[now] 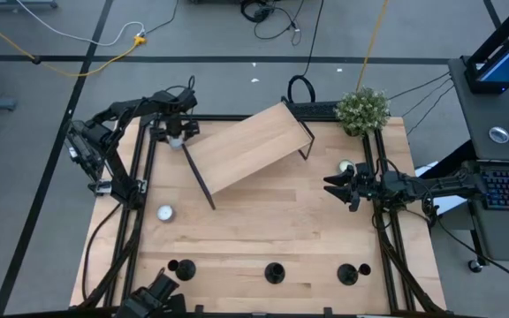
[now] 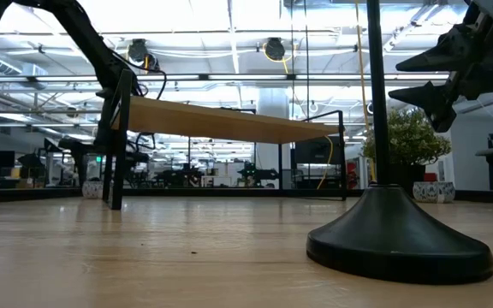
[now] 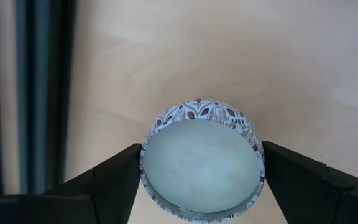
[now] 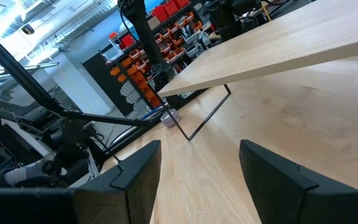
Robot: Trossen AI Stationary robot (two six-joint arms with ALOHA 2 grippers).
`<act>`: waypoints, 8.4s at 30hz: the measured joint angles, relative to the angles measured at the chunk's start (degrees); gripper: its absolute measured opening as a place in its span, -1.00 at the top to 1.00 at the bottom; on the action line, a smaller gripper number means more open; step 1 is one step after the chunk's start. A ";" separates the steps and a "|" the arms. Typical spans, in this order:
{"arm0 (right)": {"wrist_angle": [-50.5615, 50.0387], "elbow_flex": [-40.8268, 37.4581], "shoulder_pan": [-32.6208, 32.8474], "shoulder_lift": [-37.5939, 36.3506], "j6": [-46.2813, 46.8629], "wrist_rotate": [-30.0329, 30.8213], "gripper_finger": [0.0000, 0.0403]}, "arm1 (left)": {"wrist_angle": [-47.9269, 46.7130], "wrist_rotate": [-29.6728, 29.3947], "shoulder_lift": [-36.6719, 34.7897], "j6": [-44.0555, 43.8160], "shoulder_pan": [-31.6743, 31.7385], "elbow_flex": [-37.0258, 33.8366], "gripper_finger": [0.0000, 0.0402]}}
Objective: Pick & Place candle stick holders
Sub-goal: Put the red patterned scented candle on the shelf
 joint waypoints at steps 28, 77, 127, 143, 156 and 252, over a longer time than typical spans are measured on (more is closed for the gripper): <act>0.02 0.00 -0.01 0.00 0.00 0.10 -0.05 | 2.96 1.07 0.09 1.78 -0.74 -1.43 -0.57; 0.03 0.00 -0.01 0.00 2.54 0.10 -0.05 | 3.16 0.72 -1.06 1.67 -0.69 -1.38 -0.41; 0.02 0.00 -0.01 -0.02 2.51 0.39 -0.05 | 3.25 3.34 -5.31 6.63 -3.05 -4.55 -0.94; 0.42 0.00 -0.03 -0.02 2.51 6.18 -0.05 | 6.84 5.19 -5.27 8.46 -4.14 -7.59 -0.93; 0.42 0.00 -0.01 -0.02 2.51 6.16 -0.05 | 8.56 3.08 -5.24 7.26 -4.14 -7.59 -0.83; 0.39 0.00 0.01 0.00 2.51 6.10 -0.05 | -37.28 -3.15 0.44 -0.36 -41.69 35.84 -0.51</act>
